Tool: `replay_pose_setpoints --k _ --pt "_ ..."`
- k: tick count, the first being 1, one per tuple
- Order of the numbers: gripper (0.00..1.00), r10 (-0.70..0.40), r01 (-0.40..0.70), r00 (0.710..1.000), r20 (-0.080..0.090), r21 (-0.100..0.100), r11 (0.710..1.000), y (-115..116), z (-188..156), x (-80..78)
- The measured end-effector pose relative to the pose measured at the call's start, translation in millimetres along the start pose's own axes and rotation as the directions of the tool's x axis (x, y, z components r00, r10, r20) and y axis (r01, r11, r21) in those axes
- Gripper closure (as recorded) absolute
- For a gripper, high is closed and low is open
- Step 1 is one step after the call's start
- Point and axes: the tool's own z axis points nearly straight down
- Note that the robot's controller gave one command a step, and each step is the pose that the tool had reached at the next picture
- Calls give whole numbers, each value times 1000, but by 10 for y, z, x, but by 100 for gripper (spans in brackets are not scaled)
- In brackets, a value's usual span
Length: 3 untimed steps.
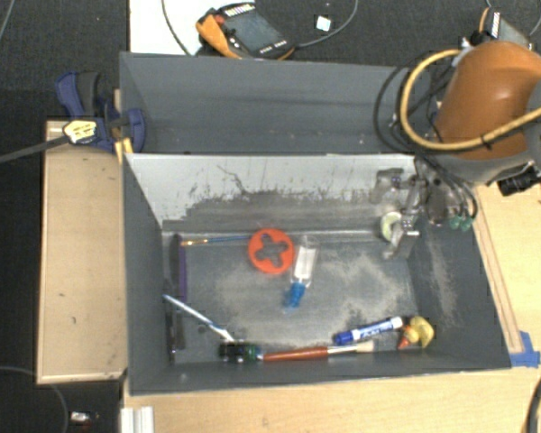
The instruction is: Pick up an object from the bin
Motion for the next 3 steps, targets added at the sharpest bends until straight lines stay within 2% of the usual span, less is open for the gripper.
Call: replay_pose_setpoints --k 1,2,3 --pt "0 -2 2 1000 7 1 1000 2 -35 -15" --pt "0 -259 259 966 9 2 966 1048 941 582" --pt "0 -189 189 982 14 5 982 27 664 834"
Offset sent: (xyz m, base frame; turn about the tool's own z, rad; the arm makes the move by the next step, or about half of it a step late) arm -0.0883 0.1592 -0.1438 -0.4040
